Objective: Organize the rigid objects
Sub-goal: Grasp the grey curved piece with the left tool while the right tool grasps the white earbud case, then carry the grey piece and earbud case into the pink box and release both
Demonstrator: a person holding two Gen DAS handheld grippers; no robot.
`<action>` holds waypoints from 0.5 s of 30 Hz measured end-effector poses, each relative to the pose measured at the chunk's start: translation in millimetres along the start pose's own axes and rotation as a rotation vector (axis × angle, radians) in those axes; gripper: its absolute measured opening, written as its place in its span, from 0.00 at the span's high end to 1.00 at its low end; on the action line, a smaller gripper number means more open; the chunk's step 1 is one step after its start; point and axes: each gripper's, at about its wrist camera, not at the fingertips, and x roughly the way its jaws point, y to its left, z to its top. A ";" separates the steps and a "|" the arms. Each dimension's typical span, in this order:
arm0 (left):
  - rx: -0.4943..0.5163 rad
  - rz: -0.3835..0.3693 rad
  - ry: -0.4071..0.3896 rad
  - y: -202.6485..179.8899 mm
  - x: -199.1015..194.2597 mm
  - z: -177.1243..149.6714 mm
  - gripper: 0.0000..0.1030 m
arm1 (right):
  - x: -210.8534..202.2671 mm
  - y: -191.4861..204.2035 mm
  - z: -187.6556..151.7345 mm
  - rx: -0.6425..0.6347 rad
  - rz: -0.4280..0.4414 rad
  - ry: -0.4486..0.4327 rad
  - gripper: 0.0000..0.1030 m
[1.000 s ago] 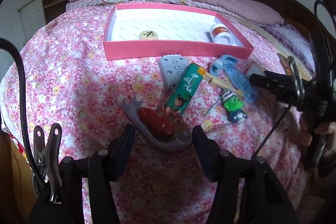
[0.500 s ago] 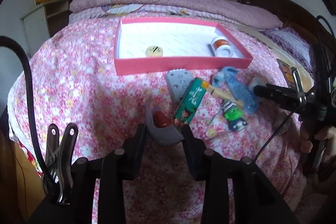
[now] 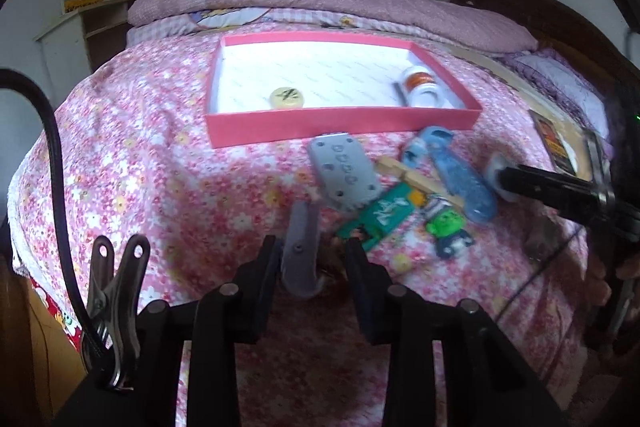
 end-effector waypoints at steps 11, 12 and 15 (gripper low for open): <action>-0.065 0.044 -0.005 24.3 17.1 5.9 0.71 | 0.5 5.0 -3.9 -0.013 0.001 0.007 0.42; -0.059 0.049 -0.007 23.3 18.3 6.8 0.71 | 1.0 4.8 -4.4 -0.013 -0.001 0.007 0.42; -0.044 0.060 -0.013 20.5 20.9 8.7 0.71 | 1.9 3.1 -4.9 -0.007 0.001 0.006 0.42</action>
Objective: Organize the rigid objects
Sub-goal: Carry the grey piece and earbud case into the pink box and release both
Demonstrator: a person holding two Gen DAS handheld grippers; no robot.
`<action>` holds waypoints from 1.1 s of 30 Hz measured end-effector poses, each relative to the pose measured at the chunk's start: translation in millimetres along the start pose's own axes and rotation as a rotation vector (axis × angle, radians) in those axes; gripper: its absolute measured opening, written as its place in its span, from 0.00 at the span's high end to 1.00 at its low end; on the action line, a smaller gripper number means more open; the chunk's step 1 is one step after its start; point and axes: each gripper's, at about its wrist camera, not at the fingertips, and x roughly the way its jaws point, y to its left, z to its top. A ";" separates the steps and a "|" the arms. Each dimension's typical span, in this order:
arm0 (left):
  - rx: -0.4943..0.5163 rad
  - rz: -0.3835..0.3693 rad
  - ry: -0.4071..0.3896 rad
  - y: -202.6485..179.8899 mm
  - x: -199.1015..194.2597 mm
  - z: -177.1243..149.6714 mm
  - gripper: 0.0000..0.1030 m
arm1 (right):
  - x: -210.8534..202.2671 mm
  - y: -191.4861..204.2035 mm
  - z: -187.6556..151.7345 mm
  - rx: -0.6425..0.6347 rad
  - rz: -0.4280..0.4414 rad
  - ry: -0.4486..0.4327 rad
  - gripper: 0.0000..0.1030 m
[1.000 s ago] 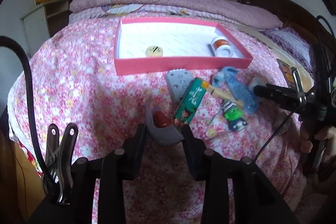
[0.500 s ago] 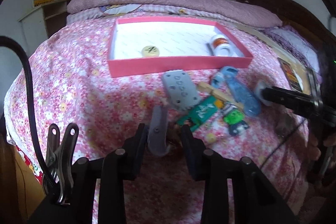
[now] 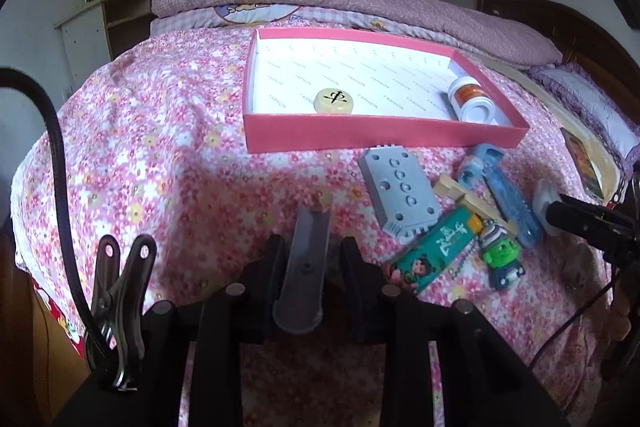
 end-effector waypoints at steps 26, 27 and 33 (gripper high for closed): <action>-0.047 -0.074 -0.027 -5.3 -21.2 3.7 0.82 | 2.2 7.5 -1.1 -0.030 0.019 0.010 0.42; -0.046 -0.073 -0.028 -5.6 -21.5 3.3 0.82 | 3.8 7.1 -1.6 -0.029 0.018 0.017 0.41; -0.048 -0.077 -0.033 -6.1 -23.7 4.4 0.82 | 9.2 6.2 -3.9 -0.031 0.020 0.031 0.42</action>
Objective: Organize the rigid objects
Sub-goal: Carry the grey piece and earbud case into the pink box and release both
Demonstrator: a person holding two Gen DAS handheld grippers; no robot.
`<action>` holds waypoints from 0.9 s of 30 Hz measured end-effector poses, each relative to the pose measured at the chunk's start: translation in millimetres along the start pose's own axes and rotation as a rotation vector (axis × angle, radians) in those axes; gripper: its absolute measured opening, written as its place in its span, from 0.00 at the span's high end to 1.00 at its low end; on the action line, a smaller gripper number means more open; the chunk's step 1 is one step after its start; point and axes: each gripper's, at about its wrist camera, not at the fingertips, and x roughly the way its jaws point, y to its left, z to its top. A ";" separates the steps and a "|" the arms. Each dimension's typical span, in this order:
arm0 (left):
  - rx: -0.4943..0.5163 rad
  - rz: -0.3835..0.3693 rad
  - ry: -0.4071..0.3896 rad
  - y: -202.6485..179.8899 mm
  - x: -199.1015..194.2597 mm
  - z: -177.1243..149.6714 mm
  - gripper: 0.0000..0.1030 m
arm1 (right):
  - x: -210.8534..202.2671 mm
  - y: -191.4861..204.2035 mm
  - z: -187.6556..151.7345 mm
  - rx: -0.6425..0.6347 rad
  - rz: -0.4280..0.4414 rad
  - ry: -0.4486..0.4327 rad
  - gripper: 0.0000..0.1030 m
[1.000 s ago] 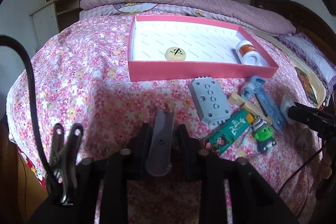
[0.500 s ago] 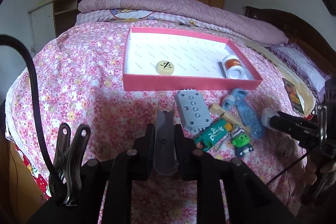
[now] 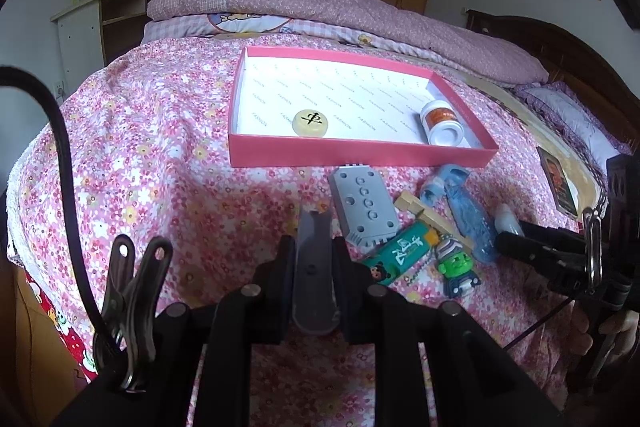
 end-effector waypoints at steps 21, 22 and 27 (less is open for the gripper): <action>0.051 -0.018 -0.055 -17.6 13.1 63.8 0.82 | -15.2 3.2 34.4 0.003 0.023 -0.103 0.43; 0.054 -0.022 -0.053 -19.1 16.1 67.8 0.82 | -13.7 4.3 38.8 -0.002 0.026 -0.103 0.43; 0.080 0.004 -0.028 -22.8 34.0 81.6 0.82 | -6.2 8.7 54.2 -0.001 0.040 -0.104 0.43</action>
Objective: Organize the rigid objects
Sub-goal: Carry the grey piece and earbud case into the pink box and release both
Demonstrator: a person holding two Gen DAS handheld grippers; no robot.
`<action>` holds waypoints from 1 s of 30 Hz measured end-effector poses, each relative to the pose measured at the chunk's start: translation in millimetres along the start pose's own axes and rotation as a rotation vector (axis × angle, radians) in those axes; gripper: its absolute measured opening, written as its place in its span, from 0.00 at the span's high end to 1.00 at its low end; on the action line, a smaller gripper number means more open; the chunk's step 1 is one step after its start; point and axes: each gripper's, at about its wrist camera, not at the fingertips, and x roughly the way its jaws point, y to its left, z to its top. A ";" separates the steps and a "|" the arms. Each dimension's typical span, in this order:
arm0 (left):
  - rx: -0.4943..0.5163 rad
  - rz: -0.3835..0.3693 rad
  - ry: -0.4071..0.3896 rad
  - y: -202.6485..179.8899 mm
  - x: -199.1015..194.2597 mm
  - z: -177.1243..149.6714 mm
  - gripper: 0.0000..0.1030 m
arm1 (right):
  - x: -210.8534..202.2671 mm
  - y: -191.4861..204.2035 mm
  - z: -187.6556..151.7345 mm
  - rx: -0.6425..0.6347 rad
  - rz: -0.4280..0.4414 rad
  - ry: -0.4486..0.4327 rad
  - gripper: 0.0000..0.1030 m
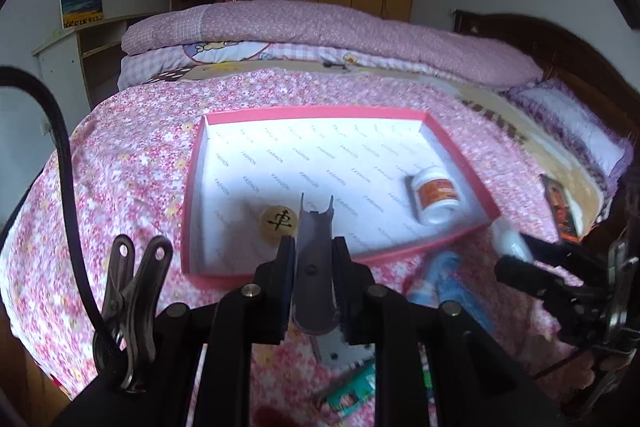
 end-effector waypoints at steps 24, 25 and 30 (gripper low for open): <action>-0.009 0.051 0.038 8.8 60.5 20.6 0.83 | 69.0 1.2 39.7 -0.010 -0.057 0.094 0.43; -0.010 0.052 0.037 9.0 61.2 21.5 0.83 | 71.0 0.6 41.0 -0.012 -0.065 0.094 0.43; -0.007 0.064 0.032 8.2 64.5 24.8 0.83 | 78.2 -2.4 43.8 -0.010 -0.087 0.102 0.43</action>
